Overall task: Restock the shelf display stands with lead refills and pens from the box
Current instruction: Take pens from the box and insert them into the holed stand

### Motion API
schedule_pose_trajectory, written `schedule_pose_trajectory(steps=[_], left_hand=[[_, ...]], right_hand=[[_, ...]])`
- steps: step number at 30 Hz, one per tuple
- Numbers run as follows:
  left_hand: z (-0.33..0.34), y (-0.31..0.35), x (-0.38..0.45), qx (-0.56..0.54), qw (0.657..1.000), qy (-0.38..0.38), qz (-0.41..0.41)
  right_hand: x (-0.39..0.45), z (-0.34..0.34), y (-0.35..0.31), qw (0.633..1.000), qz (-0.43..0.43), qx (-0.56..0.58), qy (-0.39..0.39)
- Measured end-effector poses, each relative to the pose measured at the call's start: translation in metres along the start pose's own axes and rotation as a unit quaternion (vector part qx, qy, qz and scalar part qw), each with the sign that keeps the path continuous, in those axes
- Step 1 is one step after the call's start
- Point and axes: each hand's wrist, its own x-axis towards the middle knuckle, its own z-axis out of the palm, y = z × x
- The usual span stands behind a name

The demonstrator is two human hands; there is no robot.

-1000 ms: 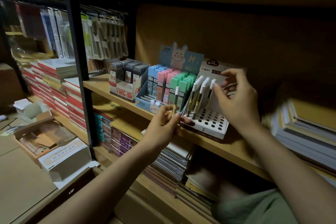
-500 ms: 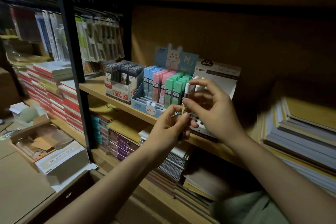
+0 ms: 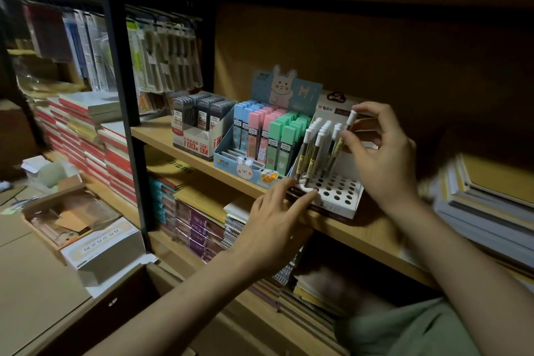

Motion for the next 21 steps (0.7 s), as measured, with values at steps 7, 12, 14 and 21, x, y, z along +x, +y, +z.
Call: schedule_pose_trajectory(steps=[7,12,14,21], left_hand=[[0.0,-0.003,0.001,0.044,0.999,0.019,0.019],[-0.007,-0.002,0.002,0.031,0.999,0.032,0.029],[-0.01,0.0,0.001,0.038,0.998,0.032,0.034],[-0.006,-0.002,0.003,0.091,0.994,0.036,0.057]], right_hand=[[-0.001,0.009,0.003,1.0,-0.002,0.004,-0.019],[0.0,0.007,0.005,0.999,0.016,0.011,-0.032],[0.001,0.007,0.007,0.999,0.026,-0.001,-0.03],[0.001,0.016,0.011,0.996,0.044,-0.058,-0.048]])
